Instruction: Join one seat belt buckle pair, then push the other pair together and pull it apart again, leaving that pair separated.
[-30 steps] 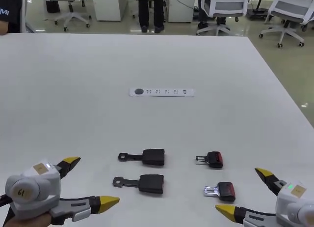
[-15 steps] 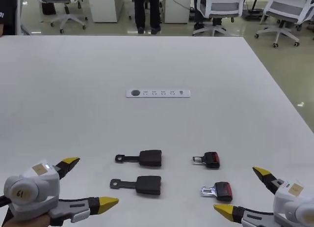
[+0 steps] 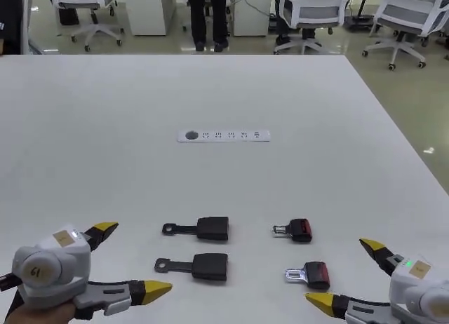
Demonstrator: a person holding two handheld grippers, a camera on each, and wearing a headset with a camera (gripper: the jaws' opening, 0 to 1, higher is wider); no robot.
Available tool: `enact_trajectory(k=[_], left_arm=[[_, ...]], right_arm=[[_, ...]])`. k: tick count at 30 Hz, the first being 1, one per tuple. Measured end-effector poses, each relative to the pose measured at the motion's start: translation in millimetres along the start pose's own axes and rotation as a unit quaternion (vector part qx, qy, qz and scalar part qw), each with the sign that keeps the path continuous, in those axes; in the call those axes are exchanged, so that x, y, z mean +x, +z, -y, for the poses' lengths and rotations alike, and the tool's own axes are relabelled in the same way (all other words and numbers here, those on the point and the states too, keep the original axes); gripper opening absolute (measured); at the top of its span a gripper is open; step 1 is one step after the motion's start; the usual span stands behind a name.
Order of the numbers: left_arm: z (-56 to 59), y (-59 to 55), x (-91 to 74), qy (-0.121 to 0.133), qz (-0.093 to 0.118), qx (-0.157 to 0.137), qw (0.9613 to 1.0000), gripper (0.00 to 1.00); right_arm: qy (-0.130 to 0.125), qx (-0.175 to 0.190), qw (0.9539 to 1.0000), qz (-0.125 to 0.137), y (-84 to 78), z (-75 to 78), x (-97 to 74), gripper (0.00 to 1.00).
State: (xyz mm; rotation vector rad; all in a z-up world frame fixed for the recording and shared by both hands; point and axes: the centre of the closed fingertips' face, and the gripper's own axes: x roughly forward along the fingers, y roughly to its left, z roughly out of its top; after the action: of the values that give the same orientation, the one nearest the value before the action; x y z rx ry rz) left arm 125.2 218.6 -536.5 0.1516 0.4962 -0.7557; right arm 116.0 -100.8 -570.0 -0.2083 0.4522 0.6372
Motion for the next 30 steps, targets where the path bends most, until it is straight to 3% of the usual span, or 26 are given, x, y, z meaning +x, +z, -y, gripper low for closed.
enact_trajectory(k=[17,30], left_arm=[[5.1,-2.8,14.3,-0.018,-0.019,0.014,0.9996,0.99],[18.9,-15.8,35.3,-0.053,-0.059,0.032,0.9964,0.96]], right_arm=[[0.019,-0.004,0.9996,-0.019,-6.7,-1.0,9.3,0.92],[0.032,0.002,0.9987,-0.040,-18.8,4.7,16.3,0.88]])
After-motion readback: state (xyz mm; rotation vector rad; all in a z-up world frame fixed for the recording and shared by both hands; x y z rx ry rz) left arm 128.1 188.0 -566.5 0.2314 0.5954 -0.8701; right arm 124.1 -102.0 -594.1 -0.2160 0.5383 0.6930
